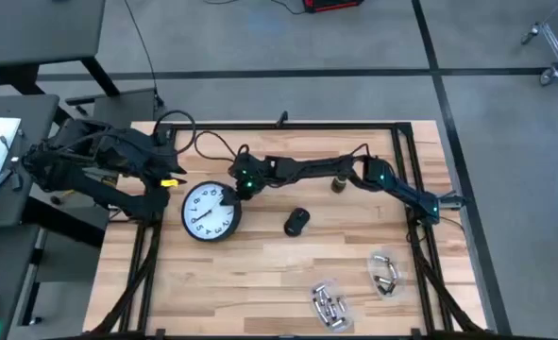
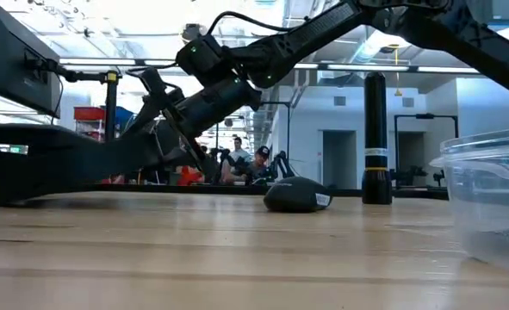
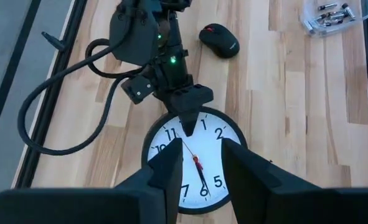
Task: Insert battery
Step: Adjust the white wall clock, then return to Home Position
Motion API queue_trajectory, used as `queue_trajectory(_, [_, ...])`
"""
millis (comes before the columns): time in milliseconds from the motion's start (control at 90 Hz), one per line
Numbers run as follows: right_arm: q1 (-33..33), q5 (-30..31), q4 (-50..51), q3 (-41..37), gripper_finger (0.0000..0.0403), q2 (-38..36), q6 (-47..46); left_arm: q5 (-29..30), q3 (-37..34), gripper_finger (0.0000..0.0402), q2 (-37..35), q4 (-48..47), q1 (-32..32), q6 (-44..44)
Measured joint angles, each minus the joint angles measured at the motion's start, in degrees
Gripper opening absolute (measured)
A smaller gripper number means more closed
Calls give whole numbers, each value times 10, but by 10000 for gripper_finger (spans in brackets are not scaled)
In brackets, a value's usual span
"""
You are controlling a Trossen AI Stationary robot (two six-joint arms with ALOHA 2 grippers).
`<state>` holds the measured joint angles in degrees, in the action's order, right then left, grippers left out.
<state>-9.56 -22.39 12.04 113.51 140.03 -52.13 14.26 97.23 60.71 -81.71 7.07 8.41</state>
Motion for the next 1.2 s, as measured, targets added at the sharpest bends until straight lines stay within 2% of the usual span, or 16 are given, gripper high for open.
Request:
queue_trajectory(167, [1,29,78,15,254,0,44,0,0,88,0,0,0,-5])
queue_trajectory(578, [0,89,163,68,255,-2,85,0,0,88,0,0,0,-6])
queue_trajectory(889, [-1,85,197,98,255,-16,122,0,0,88,0,0,0,-7])
queue_trajectory(978, [-1,66,226,135,255,-47,159,1,0,88,0,1,0,-12])
queue_trajectory(1067, [-2,55,290,162,255,-109,182,1,0,88,0,3,0,-19])
queue_trajectory(1144, [-15,15,312,167,253,-161,207,1,0,88,0,14,0,-28])
queue_trajectory(1200, [-20,11,337,166,245,-194,233,1,0,88,0,26,0,-37])
